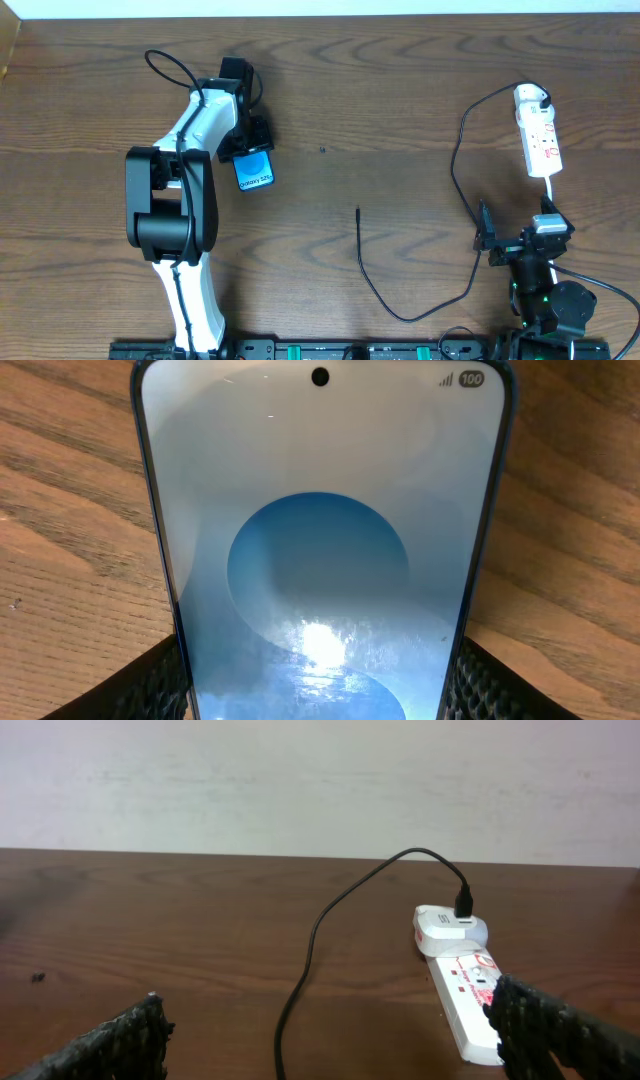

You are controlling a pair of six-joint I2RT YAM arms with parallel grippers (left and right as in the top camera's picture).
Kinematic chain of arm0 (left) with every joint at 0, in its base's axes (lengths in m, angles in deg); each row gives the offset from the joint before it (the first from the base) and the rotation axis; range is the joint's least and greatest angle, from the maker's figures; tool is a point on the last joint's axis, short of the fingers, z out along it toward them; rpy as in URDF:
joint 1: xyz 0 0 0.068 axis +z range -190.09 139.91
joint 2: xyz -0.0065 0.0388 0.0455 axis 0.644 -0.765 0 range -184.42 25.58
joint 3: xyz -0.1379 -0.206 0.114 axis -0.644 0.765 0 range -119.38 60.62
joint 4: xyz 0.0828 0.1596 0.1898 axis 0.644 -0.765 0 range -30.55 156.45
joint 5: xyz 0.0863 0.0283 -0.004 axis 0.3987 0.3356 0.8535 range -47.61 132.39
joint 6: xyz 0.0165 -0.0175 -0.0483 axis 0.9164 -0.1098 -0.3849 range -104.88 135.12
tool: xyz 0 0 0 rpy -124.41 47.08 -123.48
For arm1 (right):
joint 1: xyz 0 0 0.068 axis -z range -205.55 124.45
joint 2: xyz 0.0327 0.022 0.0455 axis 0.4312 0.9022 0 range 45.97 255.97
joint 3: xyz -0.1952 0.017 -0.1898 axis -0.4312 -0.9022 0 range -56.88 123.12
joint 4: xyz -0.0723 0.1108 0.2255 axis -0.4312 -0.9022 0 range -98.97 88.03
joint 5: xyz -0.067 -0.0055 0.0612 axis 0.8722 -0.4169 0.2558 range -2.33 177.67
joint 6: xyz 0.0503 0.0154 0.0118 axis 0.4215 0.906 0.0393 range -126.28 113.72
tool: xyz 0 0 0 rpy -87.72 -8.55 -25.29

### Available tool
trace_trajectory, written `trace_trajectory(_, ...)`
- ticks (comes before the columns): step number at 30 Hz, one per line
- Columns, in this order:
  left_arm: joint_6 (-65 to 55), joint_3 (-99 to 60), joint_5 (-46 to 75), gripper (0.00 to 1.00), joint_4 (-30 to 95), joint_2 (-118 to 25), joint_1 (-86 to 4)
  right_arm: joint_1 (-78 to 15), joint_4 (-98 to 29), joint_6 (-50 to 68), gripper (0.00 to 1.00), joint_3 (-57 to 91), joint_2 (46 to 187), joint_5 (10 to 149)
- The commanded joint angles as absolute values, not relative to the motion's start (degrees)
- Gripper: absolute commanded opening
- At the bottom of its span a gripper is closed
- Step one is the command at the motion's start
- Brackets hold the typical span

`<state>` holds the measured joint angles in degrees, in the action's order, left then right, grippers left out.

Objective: Plug charger to phone and switch on socket
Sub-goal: 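Close the left gripper on the phone's top edge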

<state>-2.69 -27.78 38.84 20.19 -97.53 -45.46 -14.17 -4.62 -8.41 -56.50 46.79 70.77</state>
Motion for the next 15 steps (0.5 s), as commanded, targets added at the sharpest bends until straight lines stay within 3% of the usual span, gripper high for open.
trace_trajectory(1, -2.58, -25.94, 37.03, 0.14, 20.08, -98.63, -45.55, -14.52, -4.93, -8.67, 0.99, -56.57, 46.4, 71.05)
trace_trajectory(4, -2.58, -25.94, 37.03, 0.08, 20.08, -98.63, -45.55, -14.52, -4.93, -8.67, 0.99, -56.57, 46.4, 71.05)
trace_trajectory(15, -2.58, -25.94, 37.03, 0.08, 20.08, -98.63, -45.55, -14.52, -4.93, -8.65, 0.99, -56.57, 46.4, 71.05)
